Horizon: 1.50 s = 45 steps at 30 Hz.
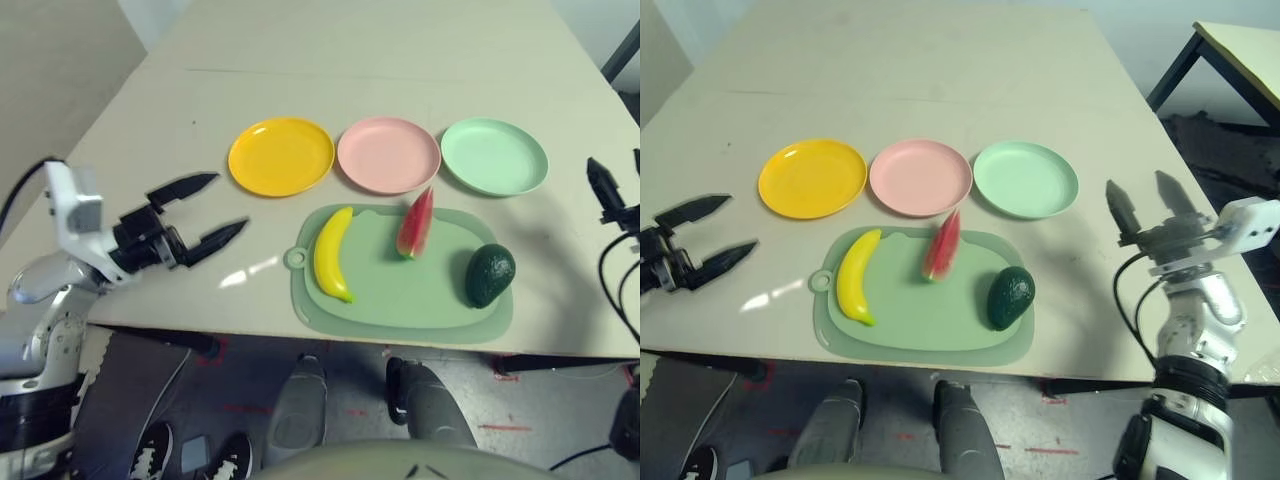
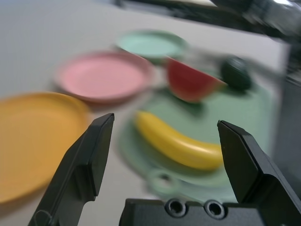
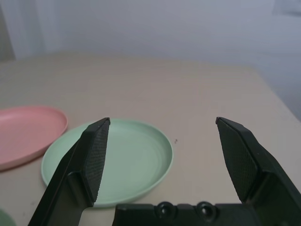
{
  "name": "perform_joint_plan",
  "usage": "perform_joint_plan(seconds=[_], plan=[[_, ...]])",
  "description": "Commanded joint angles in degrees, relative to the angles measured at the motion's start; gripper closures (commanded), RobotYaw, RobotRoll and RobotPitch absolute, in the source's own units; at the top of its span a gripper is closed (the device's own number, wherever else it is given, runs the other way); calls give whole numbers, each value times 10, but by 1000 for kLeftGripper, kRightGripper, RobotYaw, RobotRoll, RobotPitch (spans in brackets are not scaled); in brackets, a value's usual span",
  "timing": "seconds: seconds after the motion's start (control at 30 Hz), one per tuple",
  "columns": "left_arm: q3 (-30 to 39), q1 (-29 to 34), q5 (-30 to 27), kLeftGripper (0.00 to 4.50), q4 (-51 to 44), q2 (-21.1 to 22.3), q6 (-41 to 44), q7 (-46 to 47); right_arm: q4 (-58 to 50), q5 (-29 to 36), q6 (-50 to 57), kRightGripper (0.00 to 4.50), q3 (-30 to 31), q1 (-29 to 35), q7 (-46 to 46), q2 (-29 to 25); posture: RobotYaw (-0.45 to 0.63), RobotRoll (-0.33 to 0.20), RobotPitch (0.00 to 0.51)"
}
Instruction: Place the fruits into color-matched plates.
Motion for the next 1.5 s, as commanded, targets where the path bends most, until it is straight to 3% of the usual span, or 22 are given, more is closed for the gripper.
perform_joint_plan(seconds=[0.03, 0.13, 0.23, 0.37, 0.47, 0.63, 0.87, 1.0, 1.17, 1.5], plan=[[-33, -31, 17, 30, 15, 34, -8, -89, -94, -6, 118, 0, 42, -42, -16, -67, -78, 0, 247], [-54, -69, 28, 30, 50, 29, -18, -121, -142, -35, 216, 0, 123, -116, -23, -108, -115, 0, 250], [-74, -85, 55, 30, 73, 18, -41, -136, -190, -84, 248, 0, 214, -162, 22, -138, -130, 0, 247], [-94, -83, 89, 30, 95, 2, -73, -145, -219, -222, 145, 0, 371, -241, 159, -183, -148, 0, 235], [-101, -86, 99, 30, 104, -5, -82, -150, -210, -279, 31, 0, 435, -283, 263, -195, -161, 0, 224], [-107, -100, 98, 30, 106, -19, -80, -150, -181, -309, -97, 0, 476, -361, 387, -191, -153, 0, 194], [-104, -94, 104, 30, 102, -29, -83, -143, -204, -246, -195, 0, 571, -412, 432, -249, -137, 0, 170], [-112, -97, 114, 30, 106, -31, -88, -143, -241, -211, -215, 0, 624, -408, 432, -260, -129, 0, 171], [-117, -102, 108, 30, 95, -33, -69, -140, -260, -206, -216, 0, 649, -392, 432, -248, -119, 0, 174], [-105, -108, 88, 30, 82, -41, -44, -122, -216, -269, -239, 0, 655, -367, 432, -192, -106, 0, 178]])
